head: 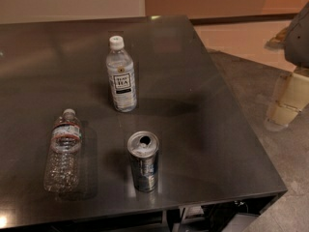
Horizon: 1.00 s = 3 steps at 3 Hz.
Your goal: Move blue plastic bottle near redbull can
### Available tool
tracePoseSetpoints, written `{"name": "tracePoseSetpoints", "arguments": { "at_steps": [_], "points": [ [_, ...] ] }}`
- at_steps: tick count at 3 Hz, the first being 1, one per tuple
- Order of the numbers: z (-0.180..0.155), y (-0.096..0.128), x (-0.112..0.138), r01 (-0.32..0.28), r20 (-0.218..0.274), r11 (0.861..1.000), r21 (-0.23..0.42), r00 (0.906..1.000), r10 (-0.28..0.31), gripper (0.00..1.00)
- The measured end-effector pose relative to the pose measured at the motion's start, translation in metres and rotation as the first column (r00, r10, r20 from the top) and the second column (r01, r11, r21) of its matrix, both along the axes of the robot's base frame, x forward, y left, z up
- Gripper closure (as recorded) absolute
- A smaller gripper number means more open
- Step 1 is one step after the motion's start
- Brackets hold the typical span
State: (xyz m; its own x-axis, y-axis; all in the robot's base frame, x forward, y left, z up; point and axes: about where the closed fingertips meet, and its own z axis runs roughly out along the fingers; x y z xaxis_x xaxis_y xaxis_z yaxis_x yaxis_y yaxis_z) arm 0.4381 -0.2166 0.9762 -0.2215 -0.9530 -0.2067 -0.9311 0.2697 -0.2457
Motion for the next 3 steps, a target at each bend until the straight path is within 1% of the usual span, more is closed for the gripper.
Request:
{"name": "tracePoseSetpoints", "arguments": {
  "at_steps": [1, 2, 3],
  "points": [
    [0.000, 0.000, 0.000, 0.000, 0.000, 1.000, 0.000, 1.0000, 0.000, 0.00],
    [0.004, 0.002, 0.018, 0.006, 0.015, 1.000, 0.019, 0.9999, -0.007, 0.00],
    [0.007, 0.014, 0.049, -0.018, 0.041, 0.998, 0.063, 0.9990, 0.016, 0.00]
  ]
}}
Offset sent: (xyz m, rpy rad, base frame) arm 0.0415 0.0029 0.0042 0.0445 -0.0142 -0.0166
